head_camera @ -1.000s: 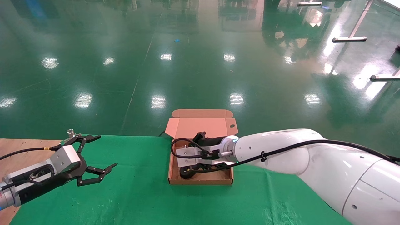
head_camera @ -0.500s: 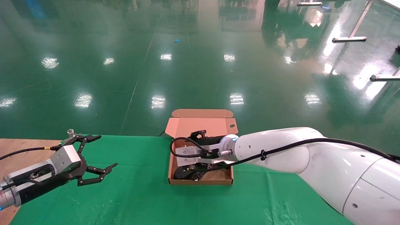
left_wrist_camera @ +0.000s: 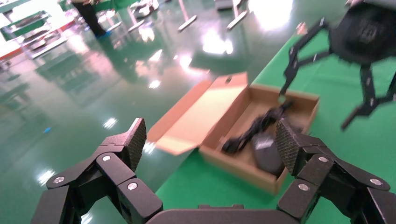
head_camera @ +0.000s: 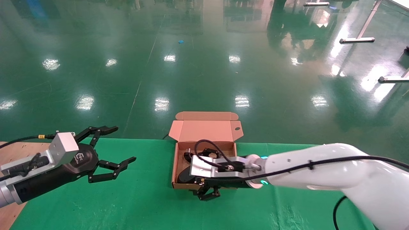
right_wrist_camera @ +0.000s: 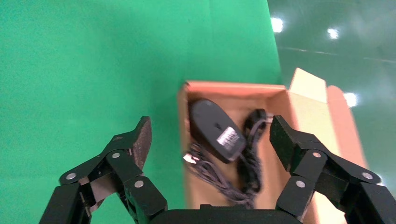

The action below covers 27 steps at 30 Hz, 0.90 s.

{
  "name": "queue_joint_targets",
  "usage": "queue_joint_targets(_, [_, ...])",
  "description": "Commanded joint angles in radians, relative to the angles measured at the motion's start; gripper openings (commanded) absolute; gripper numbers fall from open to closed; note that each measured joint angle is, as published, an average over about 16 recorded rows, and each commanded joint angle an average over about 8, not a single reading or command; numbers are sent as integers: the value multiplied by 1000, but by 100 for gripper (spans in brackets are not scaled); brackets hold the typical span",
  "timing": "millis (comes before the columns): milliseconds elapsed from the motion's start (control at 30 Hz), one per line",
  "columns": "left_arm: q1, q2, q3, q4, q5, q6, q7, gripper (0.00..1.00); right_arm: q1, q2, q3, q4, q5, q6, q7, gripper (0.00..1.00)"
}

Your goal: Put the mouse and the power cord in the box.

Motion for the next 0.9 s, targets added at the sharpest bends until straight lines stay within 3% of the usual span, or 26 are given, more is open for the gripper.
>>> queue_joint_targets(33, [7, -7, -15, -35, 5, 11, -38, 100, -20, 25, 40, 18, 26, -32, 7, 100])
queue_joint_targets(900, [93, -96, -212, -495, 64, 160, -530, 100, -283, 356, 560, 261, 367, -447, 92, 100])
